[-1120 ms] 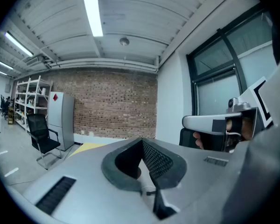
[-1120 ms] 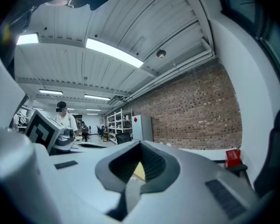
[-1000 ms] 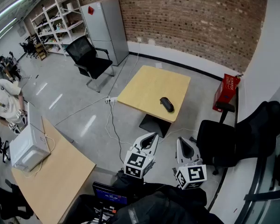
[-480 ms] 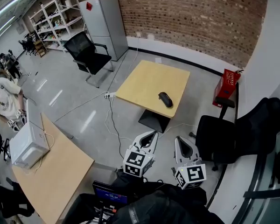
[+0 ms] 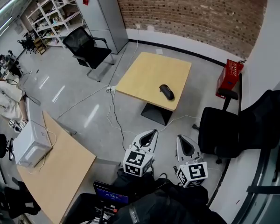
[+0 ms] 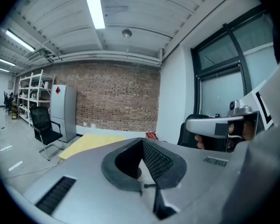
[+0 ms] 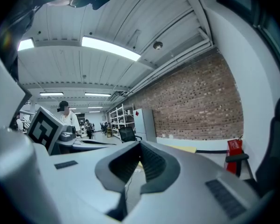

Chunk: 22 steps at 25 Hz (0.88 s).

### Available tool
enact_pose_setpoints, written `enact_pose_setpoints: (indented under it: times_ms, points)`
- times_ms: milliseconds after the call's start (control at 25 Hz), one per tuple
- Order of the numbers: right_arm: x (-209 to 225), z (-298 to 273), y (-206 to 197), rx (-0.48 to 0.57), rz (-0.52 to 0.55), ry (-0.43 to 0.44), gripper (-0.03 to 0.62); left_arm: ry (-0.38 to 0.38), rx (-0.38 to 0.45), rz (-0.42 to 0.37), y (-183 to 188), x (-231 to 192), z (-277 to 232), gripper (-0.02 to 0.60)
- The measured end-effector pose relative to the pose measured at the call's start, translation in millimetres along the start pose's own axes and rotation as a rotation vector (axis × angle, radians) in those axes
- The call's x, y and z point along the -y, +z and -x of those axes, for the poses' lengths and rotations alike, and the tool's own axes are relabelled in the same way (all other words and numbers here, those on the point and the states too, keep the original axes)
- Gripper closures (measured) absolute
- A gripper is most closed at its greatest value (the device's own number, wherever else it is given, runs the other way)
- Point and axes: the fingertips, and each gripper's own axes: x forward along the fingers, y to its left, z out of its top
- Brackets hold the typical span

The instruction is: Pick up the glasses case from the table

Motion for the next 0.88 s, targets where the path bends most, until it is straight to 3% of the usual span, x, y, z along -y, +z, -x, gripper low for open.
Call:
enact_pose_setpoints:
  times_ms: [120,320,560,880]
  points:
    - [0.9,-11.1,-4.1,-0.017,0.001,0.001,0.591,0.0,-0.007,0.002,-2.2,-7.8,-7.1,0.581]
    - [16.0,-36.1,6.4,-0.005,0.0,-0.075,0.591,-0.007,0.009,0.004,7.1,-31.7,-24.4,0.581]
    - [16.6,-74.9,26.4,0.008,0.032,-0.076,0.591,-0.048,0.041,-0.005,33.2,-58.9,-47.1,0.581]
    - [20.3,-116.9,27.8,-0.012,0.05,-0.102,0.591,-0.088,0.042,0.012,41.5,-92.0,-74.8,0.581]
